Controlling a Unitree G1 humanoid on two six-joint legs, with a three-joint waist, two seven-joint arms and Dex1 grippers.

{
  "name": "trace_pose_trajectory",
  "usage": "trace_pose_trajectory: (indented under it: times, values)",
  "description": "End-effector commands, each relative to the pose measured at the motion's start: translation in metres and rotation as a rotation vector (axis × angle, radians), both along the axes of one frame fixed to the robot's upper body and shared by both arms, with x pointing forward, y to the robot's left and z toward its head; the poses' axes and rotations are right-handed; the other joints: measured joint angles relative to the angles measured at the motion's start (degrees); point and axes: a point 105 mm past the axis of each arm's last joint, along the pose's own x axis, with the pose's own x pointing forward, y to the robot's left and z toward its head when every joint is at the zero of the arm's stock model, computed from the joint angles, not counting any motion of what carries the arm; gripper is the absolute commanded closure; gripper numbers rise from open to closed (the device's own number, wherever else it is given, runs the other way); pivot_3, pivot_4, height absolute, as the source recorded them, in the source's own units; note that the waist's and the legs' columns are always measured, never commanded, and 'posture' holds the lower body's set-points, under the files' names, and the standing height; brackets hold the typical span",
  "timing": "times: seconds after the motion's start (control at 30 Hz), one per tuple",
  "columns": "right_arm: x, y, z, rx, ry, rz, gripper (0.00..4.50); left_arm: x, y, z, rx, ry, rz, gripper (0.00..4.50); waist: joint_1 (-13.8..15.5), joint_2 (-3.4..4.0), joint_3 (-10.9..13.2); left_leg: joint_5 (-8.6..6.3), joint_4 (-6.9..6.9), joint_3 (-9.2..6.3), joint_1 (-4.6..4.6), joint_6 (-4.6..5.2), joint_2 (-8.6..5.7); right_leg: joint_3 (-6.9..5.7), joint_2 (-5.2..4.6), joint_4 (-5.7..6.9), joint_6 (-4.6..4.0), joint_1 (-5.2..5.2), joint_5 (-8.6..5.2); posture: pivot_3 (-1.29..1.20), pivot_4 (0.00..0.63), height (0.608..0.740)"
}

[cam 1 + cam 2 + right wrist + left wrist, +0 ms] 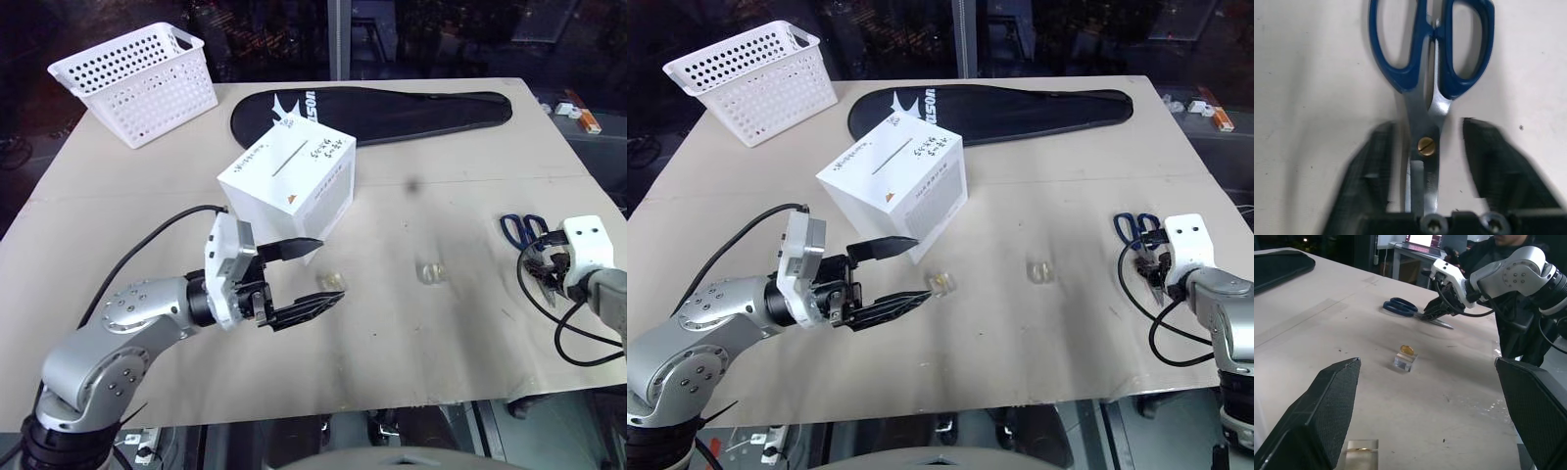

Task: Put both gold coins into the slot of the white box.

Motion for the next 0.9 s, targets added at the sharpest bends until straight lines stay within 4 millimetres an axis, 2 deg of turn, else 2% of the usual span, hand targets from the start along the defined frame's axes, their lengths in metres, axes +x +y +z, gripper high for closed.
trace_pose_trajectory:
  times: [0.03, 0.07, 0.13, 0.2, 0.27, 0.4, 0.57, 0.67, 0.73, 0.8, 0.9]
  values:
    - [-0.005, 0.005, 0.035, -0.04, -0.147, 0.074, 0.59, 0.001, 0.003, 0.002, 0.002, -0.032, 0.012, 0.0, 0.1, 0.01, 0.0, 0.0, 0.0, 0.0, 0.0, 0.0, 0.0, 0.0, 0.0, -0.01, 0.0, 0.0, 0.0, 0.0, 0.15, 0.738]
    - [-0.008, 0.01, 0.041, -0.057, -0.173, 0.112, 0.13, 0.001, 0.002, 0.002, 0.001, -0.03, 0.011, 0.0, 0.1, 0.02, 0.0, 0.0, 0.0, -0.01, -0.03, 0.0, 0.0, -0.01, -0.01, -0.02, 0.0, -0.01, 0.0, 0.0, 0.15, 0.738]
    - [-0.017, 0.03, 0.053, -0.07, -0.231, 0.222, 0.13, 0.002, 0.001, 0.002, 0.005, -0.037, 0.021, 0.0, 0.1, 0.03, 0.0, -0.01, 0.0, -0.02, -0.02, 0.01, 0.01, -0.01, 0.0, -0.02, 0.01, -0.01, 0.0, 0.0, 0.15, 0.738]
    - [-0.028, 0.062, 0.066, -0.007, -0.296, 0.35, 0.13, 0.007, 0.003, 0.002, -0.003, -0.039, 0.034, 0.0, -0.1, 0.03, 0.0, -0.11, -0.01, -0.03, 0.0, 0.17, 0.02, -0.01, 0.0, -0.02, 0.01, 0.0, -0.01, 0.0, 0.15, 0.738]
    - [-0.038, 0.079, 0.073, 0.034, -0.329, 0.416, 0.13, 0.012, 0.001, 0.003, -0.014, -0.049, 0.046, 0.0, -0.1, 0.03, 0.0, -0.13, -0.01, -0.04, 0.03, 0.2, 0.05, 0.0, 0.03, 0.01, 0.01, 0.0, 0.0, 0.0, 0.15, 0.738]
    - [-0.047, 0.114, 0.064, 0.254, -0.294, 0.468, 0.13, 0.019, 0.01, 0.003, -0.008, -0.039, 0.033, 0.0, 0.0, -0.07, 0.0, -0.12, 0.0, -0.11, 0.04, 0.2, 0.05, -0.02, 0.05, 0.04, 0.0, 0.02, 0.0, 0.0, 0.15, 0.738]
    - [-0.049, 0.129, 0.044, 0.294, -0.164, 0.447, 0.13, 0.02, 0.012, 0.001, 0.009, -0.053, -0.003, 0.0, -0.1, -0.03, 0.0, -0.12, 0.02, -0.07, 0.0, 0.2, 0.01, 0.0, -0.02, 0.04, 0.0, 0.01, 0.0, 0.0, 0.15, 0.738]
    - [-0.049, 0.134, 0.039, 0.301, -0.128, 0.444, 0.13, 0.017, 0.016, -0.001, 0.014, -0.021, -0.037, 0.0, -0.1, -0.01, 0.0, -0.12, 0.01, -0.07, 0.0, 0.19, 0.01, -0.01, -0.02, 0.03, -0.01, 0.0, 0.0, 0.0, 0.15, 0.738]
    - [-0.053, 0.144, 0.039, 0.309, -0.109, 0.483, 0.66, 0.011, 0.026, -0.004, 0.026, 0.033, -0.053, 0.0, -0.2, 0.0, 0.0, -0.12, 0.0, -0.09, -0.01, 0.18, 0.02, -0.03, 0.0, 0.03, -0.02, -0.01, -0.01, 0.0, 0.15, 0.738]
    - [-0.06, 0.156, 0.039, 0.304, -0.104, 0.526, 1.46, 0.007, 0.037, -0.007, 0.043, 0.038, -0.039, 0.0, -0.3, 0.02, 0.0, -0.12, -0.04, -0.07, 0.01, 0.19, 0.03, 0.0, 0.01, 0.03, -0.02, -0.02, -0.01, 0.0, 0.15, 0.738]
    - [-0.059, 0.163, 0.034, 0.29, -0.09, 0.527, 1.46, 0.002, 0.049, -0.017, 0.071, 0.065, -0.006, 0.0, -0.3, 0.04, 0.0, -0.12, -0.07, -0.08, 0.01, 0.19, 0.05, -0.01, 0.0, 0.02, -0.03, -0.04, -0.01, 0.0, 0.15, 0.738]
